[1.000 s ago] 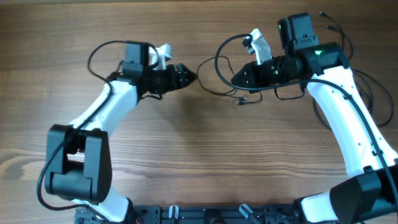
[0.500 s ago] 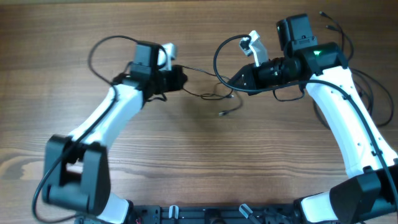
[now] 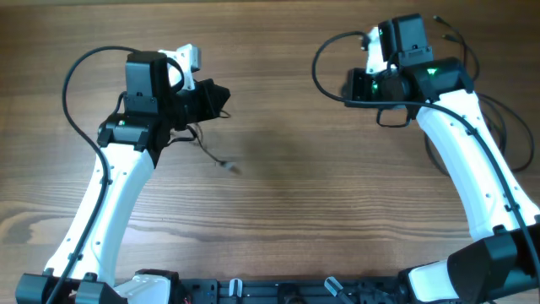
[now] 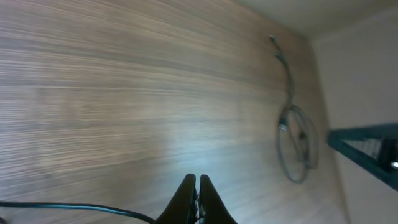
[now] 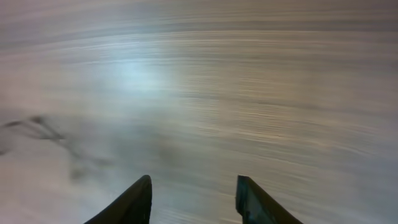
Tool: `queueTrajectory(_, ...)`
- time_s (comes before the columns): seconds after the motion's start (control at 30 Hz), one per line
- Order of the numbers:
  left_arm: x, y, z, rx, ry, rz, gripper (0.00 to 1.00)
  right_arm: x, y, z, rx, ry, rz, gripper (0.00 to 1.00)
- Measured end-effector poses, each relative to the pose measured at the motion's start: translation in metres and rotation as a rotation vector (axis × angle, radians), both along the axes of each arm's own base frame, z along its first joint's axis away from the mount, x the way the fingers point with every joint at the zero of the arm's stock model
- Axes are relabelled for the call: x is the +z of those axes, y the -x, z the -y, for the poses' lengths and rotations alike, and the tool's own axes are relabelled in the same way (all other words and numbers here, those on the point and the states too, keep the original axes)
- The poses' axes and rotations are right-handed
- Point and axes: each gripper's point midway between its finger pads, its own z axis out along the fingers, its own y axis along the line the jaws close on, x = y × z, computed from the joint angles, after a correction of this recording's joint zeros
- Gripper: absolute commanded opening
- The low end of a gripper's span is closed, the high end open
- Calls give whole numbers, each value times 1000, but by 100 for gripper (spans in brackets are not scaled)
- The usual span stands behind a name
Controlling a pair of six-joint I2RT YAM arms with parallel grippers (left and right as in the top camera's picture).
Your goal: Untangle cables
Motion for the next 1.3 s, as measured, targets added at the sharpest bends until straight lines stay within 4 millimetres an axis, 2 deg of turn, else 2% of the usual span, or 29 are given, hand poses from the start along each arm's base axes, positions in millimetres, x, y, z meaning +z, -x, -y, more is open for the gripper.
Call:
queueTrajectory(0.07, 17, 0, 14, -75, 72, 59, 5, 8, 6, -23, 102, -110, 1, 52)
queueTrajectory(0.13, 43, 1, 31, -181, 163, 153, 5, 15, 14, -38, 176, -189, -5, 55)
queueTrajectory(0.27, 103, 15, 56, -403, 330, 366, 9, 16, 20, -46, 219, -237, -16, 60)
queueTrajectory(0.33, 120, 21, 60, -453, 374, 413, 11, 12, 22, -47, 223, -244, -29, 61)
queueTrajectory(0.4, 132, 25, 63, -480, 419, 419, 11, 15, 20, -50, 248, -255, -5, 64)
queueTrajectory(0.57, 155, 47, 74, -596, 499, 432, 13, 40, 5, -71, 371, -355, 146, 66)
queueTrajectory(0.63, 160, 56, 78, -648, 510, 443, 15, 49, 1, -83, 429, -423, 189, 66)
queueTrajectory(0.87, 161, 85, 82, -815, 531, 429, 16, 58, 1, -110, 578, -636, 198, 70)
queueTrajectory(1.0, 147, 99, 81, -867, 568, 295, 19, 54, 0, -111, 560, -660, 163, 71)
queueTrajectory(1.07, 128, 102, 81, -859, 590, 210, 19, 51, -4, -109, 534, -646, 155, 72)
queueTrajectory(1.13, 105, 95, 81, -807, 598, 125, 19, 49, -5, -107, 520, -637, 152, 72)
queueTrajectory(1.2, 62, 77, 82, -648, 554, -28, 18, 44, -8, -105, 489, -611, 141, 73)
queueTrajectory(1.27, -17, 49, 68, -370, 358, -220, 21, 31, -9, -98, 430, -561, 96, 73)
queueTrajectory(1.3, -45, 41, 57, -274, 261, -271, 21, 27, -10, -96, 411, -544, 83, 73)
